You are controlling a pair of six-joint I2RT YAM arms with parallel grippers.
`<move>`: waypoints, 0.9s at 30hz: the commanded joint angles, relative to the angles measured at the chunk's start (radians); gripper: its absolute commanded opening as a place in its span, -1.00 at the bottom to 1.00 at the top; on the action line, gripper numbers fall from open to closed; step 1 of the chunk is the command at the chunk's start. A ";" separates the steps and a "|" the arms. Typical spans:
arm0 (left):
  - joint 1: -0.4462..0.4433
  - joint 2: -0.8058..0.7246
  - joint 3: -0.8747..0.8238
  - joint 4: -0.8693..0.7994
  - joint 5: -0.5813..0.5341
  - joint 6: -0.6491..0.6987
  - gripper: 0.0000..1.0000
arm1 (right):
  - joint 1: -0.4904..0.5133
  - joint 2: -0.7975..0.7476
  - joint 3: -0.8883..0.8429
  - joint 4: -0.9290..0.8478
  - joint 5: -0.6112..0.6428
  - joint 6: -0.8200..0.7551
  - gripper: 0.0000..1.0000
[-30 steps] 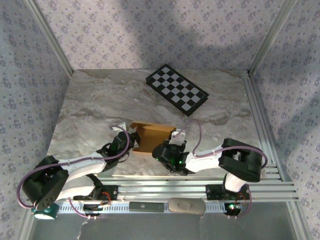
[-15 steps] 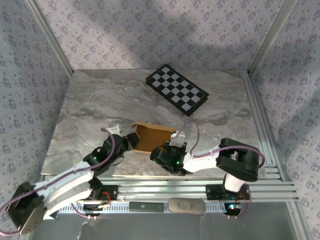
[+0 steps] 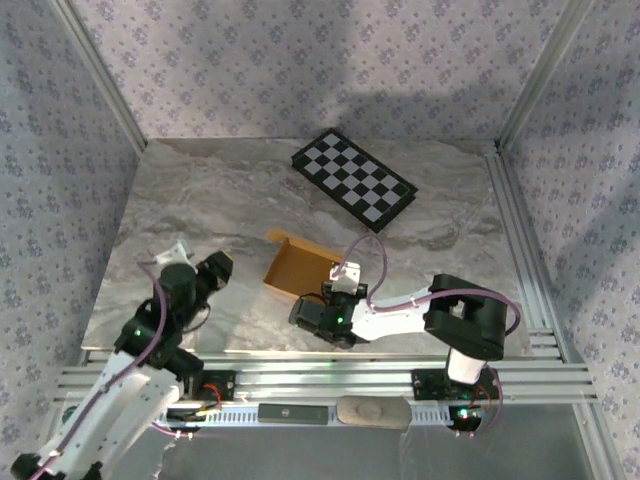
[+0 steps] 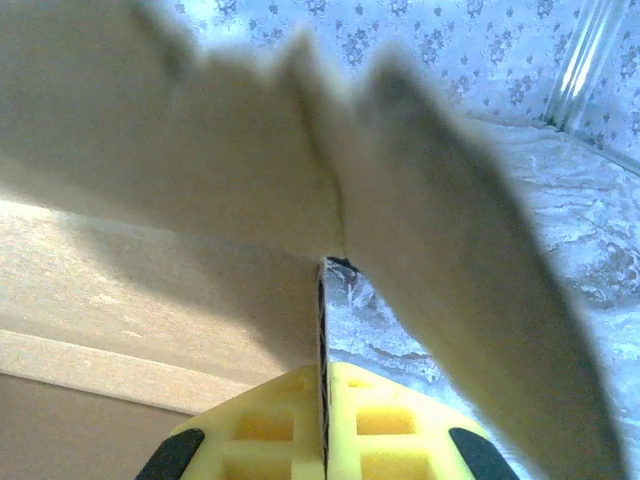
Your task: Fold the paper box
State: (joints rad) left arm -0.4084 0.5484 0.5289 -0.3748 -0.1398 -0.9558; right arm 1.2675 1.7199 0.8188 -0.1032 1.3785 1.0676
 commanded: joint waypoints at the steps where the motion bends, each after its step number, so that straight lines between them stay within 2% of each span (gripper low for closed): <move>1: 0.210 0.251 0.047 0.164 0.401 0.051 -0.17 | -0.014 0.018 -0.066 0.196 -0.128 -0.177 -1.00; 3: 0.266 0.388 0.101 0.226 0.505 0.057 0.00 | -0.026 0.021 -0.059 0.202 -0.140 -0.191 -1.00; 5: 0.268 0.480 0.194 0.175 0.513 0.109 0.15 | -0.030 0.028 -0.054 0.212 -0.147 -0.214 -1.00; 7: 0.265 0.529 0.256 0.138 0.519 0.093 0.17 | -0.034 0.031 -0.057 0.235 -0.157 -0.232 -1.00; 10: 0.240 0.499 0.283 0.067 0.450 -0.003 0.12 | -0.039 0.036 -0.072 0.293 -0.167 -0.277 -1.00; 14: 0.233 0.434 0.288 0.071 0.404 -0.161 0.33 | -0.051 0.035 -0.083 0.326 -0.178 -0.302 -1.00; 17: 0.217 0.480 0.354 0.034 0.425 -0.221 0.36 | -0.056 0.030 -0.093 0.346 -0.187 -0.315 -1.00; 21: 0.125 0.568 0.432 -0.059 0.397 -0.271 0.39 | -0.059 0.031 -0.093 0.349 -0.191 -0.310 -1.00; 24: 0.079 0.592 0.397 0.024 0.395 -0.344 0.45 | -0.059 0.034 -0.088 0.348 -0.194 -0.311 -1.00; 27: 0.071 0.622 0.403 0.070 0.380 -0.353 0.53 | -0.059 0.034 -0.088 0.348 -0.197 -0.316 -1.00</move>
State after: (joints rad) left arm -0.3355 1.1557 0.9302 -0.3367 0.2527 -1.2205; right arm 1.2129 1.7199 0.7551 0.2890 1.3075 0.7574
